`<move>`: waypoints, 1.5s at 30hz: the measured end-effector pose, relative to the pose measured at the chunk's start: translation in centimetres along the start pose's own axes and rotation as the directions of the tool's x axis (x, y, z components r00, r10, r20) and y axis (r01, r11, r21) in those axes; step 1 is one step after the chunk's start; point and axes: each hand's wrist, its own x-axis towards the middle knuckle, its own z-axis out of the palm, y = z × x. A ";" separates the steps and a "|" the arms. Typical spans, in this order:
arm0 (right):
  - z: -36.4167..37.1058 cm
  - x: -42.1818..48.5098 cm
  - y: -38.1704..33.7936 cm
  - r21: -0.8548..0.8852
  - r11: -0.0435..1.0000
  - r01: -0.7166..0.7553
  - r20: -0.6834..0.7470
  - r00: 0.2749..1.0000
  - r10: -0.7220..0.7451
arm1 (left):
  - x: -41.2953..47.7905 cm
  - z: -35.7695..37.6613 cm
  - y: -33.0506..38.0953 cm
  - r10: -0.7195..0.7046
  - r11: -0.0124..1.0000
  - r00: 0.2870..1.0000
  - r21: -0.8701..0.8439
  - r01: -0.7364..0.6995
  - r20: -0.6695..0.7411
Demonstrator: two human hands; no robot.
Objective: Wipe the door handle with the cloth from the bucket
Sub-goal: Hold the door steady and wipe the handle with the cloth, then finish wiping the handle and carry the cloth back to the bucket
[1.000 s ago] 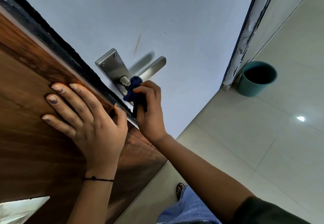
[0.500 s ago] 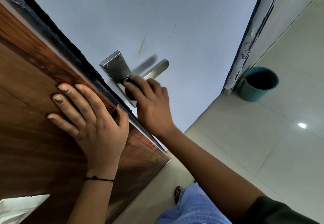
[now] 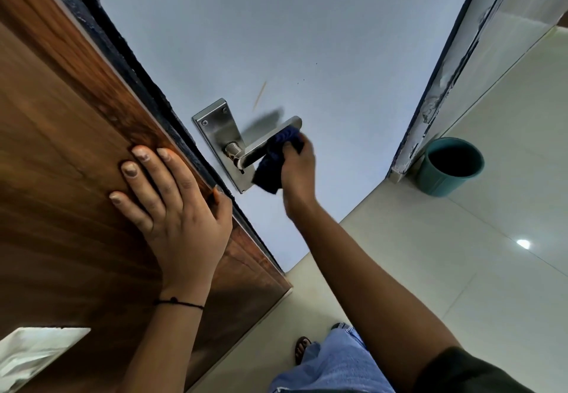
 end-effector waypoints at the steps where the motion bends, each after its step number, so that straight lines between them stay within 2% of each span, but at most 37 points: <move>1: 0.4 -0.6 0.5 -0.007 1.000 -0.030 0.018 0.999 0.030 | 0.0 0.0 0.0 0.002 1.000 1.000 -0.003 -0.002 -0.009; 7: 1.3 -3.8 2.9 -0.174 0.983 -0.062 0.167 0.982 0.091 | 0.1 -0.1 0.1 0.005 1.000 1.000 0.004 -0.005 -0.030; 11: -0.7 -3.5 2.8 -0.373 0.927 0.035 0.326 0.941 0.095 | 0.0 -0.4 0.1 -0.019 1.000 1.000 0.012 0.019 -0.008; 13: -2.5 -3.5 2.6 -0.417 0.908 0.047 0.412 0.900 0.143 | 0.0 -0.8 0.9 -0.067 0.996 0.998 -0.065 0.068 0.018; 15: -4.7 -3.2 2.2 -0.340 0.939 -0.049 0.401 0.896 0.192 | -0.2 -1.2 2.3 -0.126 0.965 0.988 -0.222 0.142 0.084; 17: -7.5 -2.5 0.8 -0.209 0.964 -0.163 0.380 0.895 0.234 | -0.7 -1.6 4.9 -0.099 0.894 0.983 -0.420 0.156 0.155; 19: -11.0 -1.8 -1.5 -0.130 0.976 -0.175 0.443 0.870 0.216 | -1.5 -1.9 8.8 0.032 0.764 0.975 -0.634 0.119 0.221; 21: -15.0 -1.3 -3.7 -0.065 0.983 -0.174 0.476 0.860 0.184 | -2.1 -2.1 13.4 0.161 0.533 0.937 -0.826 0.183 0.311; 22: -17.1 -1.0 -5.0 -0.044 0.981 -0.189 0.457 0.869 0.188 | -2.0 -2.6 15.9 0.195 0.394 0.904 -0.874 0.284 0.381; 24: -21.8 -0.1 -7.7 -0.021 0.981 -0.191 0.422 0.888 0.182 | -1.2 -4.0 21.5 0.217 0.152 0.777 -0.807 0.571 0.591; 26: -26.3 0.7 -10.1 -0.036 0.989 -0.142 0.355 0.923 0.146 | -0.4 -4.8 26.9 0.271 -0.025 0.585 -0.602 0.798 0.765; 28: -31.0 1.6 -12.8 -0.047 0.991 -0.128 0.250 0.959 0.135 | 0.4 -5.6 32.7 0.399 -0.106 0.437 -0.433 0.895 0.806; 30: -35.4 2.2 -14.9 -0.022 0.984 -0.178 0.143 0.973 0.179 | 0.8 -6.8 37.8 0.486 -0.100 0.349 -0.346 0.933 0.801; 34: -43.9 4.3 -19.0 0.106 0.966 -0.237 -0.062 0.968 0.244 | 1.9 -9.2 47.3 0.572 -0.104 0.314 -0.312 0.944 0.758; 37: -47.9 6.4 -21.2 0.142 0.973 -0.183 -0.093 0.976 0.197 | 3.2 -9.5 52.7 0.584 -0.097 0.302 -0.305 0.947 0.753; 39: -49.9 8.4 -22.3 0.100 0.983 -0.155 -0.109 0.980 0.165 | 4.1 -9.2 56.1 0.604 -0.095 0.312 -0.322 0.942 0.733; 42: -52.5 12.0 -23.5 -0.066 0.992 -0.108 -0.137 0.986 0.098 | 5.7 -7.6 60.7 0.585 -0.070 0.312 -0.337 0.939 0.749; 45: -55.5 17.1 -24.2 -0.117 0.981 -0.157 -0.182 0.974 0.134 | 7.3 -4.0 65.0 0.550 -0.079 0.247 -0.245 0.966 0.798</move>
